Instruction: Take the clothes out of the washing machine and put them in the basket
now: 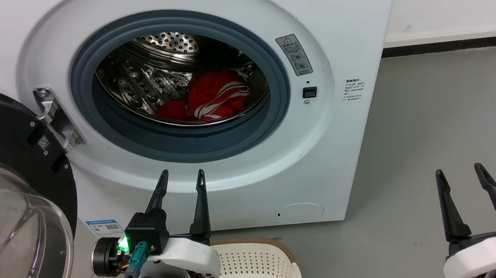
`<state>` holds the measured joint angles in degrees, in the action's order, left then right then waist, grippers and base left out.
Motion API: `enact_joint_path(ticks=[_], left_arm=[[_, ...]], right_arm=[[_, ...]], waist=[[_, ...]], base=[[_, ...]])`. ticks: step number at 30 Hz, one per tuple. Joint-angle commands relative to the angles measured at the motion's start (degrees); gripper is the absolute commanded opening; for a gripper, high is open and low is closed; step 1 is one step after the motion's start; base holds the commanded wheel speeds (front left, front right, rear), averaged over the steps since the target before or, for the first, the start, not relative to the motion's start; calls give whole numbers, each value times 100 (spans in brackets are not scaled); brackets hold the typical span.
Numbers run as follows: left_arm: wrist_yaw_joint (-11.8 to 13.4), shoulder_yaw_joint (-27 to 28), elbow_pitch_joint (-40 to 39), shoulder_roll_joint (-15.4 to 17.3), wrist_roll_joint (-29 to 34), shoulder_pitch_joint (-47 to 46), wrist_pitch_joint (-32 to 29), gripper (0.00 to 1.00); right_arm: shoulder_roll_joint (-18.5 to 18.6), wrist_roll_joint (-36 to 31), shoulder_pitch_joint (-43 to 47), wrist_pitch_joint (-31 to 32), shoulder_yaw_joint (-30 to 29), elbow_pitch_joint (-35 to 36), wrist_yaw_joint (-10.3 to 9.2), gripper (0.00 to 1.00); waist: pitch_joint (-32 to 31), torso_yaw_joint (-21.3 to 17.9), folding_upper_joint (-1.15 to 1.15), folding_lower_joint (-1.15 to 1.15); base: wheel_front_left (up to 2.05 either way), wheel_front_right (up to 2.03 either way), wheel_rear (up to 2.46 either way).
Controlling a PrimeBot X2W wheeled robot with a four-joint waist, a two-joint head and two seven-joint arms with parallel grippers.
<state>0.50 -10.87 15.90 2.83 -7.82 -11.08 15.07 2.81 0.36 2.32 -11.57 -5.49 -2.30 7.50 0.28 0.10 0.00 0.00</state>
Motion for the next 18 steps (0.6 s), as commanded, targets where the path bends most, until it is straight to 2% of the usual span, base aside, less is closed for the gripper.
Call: enact_joint_path(ticks=[1,8,9,18], left_arm=[[14,-15,5,9,-33,-62,16,100],[27,-46,24,8,-50,-220,16,100],[45,-56,87,8,-77,-411,16,100],[118,67,467,7,-86,-1237,15,100]], right_arm=[[13,-4,-11,-22,-9,18,-2,100],[13,62,-108,6,-35,159,-2,100],[12,76,-195,19,-37,265,-2,100],[12,120,-555,31,44,539,-2,100]], waist=[[2,3,0,0],[242,55,0,0],[485,67,0,0],[1358,-22,0,0]], base=[[0,0,0],[0,0,0],[0,0,0],[0,0,0]])
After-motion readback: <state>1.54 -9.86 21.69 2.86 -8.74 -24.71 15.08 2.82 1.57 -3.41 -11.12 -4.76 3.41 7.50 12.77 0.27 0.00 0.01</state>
